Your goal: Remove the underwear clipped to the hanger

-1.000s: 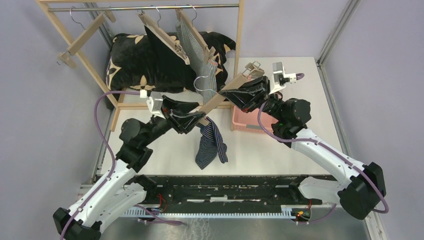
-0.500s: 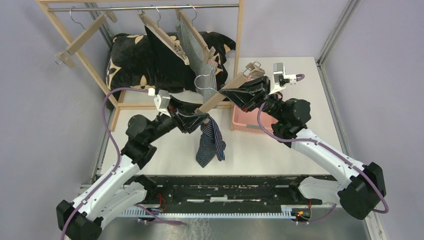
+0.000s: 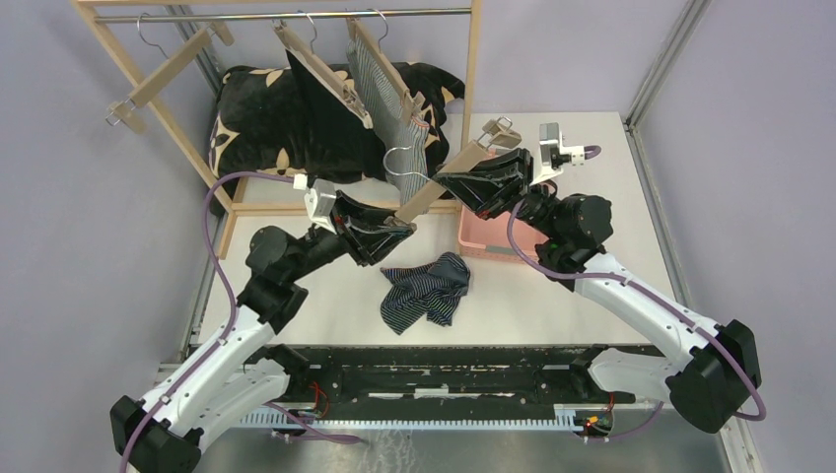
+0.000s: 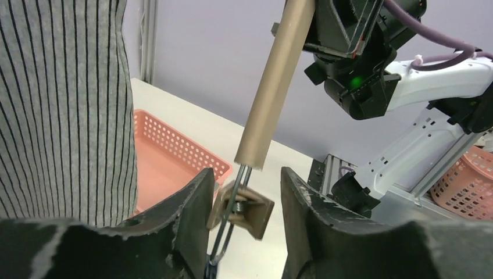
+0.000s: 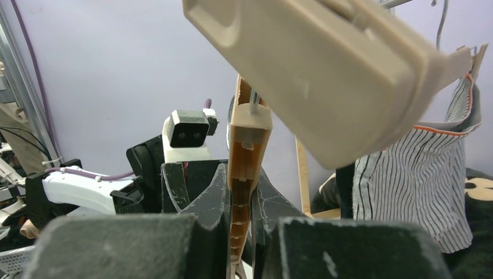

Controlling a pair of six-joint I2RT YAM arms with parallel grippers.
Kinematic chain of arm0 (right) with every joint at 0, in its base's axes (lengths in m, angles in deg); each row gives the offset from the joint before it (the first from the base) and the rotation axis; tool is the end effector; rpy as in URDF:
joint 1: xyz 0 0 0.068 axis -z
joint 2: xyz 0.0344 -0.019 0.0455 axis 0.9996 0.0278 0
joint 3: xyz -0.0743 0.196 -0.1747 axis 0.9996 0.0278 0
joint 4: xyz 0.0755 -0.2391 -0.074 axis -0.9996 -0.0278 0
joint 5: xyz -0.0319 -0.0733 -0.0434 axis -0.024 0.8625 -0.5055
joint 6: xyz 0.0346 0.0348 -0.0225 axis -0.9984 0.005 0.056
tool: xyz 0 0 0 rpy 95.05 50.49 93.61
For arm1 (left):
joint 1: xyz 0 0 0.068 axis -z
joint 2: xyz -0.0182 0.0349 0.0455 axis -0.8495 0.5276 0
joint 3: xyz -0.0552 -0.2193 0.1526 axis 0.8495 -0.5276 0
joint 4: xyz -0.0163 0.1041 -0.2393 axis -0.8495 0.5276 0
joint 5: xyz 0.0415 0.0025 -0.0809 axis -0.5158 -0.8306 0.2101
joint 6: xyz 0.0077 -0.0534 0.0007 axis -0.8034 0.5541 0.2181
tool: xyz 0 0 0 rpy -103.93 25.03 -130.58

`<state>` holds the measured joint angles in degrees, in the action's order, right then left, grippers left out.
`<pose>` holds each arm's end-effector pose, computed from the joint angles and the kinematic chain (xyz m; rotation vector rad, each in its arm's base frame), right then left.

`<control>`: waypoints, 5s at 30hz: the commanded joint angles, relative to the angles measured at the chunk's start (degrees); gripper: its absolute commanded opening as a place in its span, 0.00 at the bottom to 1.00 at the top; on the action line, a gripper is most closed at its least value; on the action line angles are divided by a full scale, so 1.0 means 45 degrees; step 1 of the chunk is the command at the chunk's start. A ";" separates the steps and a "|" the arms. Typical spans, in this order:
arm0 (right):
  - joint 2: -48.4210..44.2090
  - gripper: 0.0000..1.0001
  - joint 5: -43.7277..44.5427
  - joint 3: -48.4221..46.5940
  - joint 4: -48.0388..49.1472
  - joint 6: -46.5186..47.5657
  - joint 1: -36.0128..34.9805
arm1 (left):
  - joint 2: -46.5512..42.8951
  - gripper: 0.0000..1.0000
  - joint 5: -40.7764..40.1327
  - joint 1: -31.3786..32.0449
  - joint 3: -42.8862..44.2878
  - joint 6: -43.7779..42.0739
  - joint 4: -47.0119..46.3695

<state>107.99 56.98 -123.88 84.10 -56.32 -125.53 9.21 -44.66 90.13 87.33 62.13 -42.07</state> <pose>0.1866 0.1631 0.4186 -0.5312 0.9214 1.3886 0.1438 -0.1124 0.3597 0.6114 1.2630 -1.1770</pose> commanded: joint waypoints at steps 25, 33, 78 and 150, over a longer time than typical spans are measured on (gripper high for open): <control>0.0571 0.01 -0.0413 -0.0857 0.0546 0.0004 -0.0300 | 0.1618 0.09 0.0750 0.0026 0.1700 0.0406 -0.1230; 0.0274 0.01 -0.0073 -0.0741 -0.0124 0.0474 -0.0313 | 0.0672 0.03 0.0342 0.0025 0.1827 0.0506 -0.0276; 0.5701 1.00 0.7386 0.0717 -1.0933 0.5905 -0.4719 | 0.1337 0.03 -1.5969 0.1020 1.4228 -0.2821 2.2088; 0.4754 0.00 1.2204 -0.1638 -1.2180 0.6347 0.2307 | 0.8498 0.03 -0.3558 -1.0045 1.8807 -0.6247 1.6060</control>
<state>128.32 114.31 -128.75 25.37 -26.86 -115.54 46.52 -59.13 45.73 167.98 35.64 34.86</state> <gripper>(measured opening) 0.053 0.129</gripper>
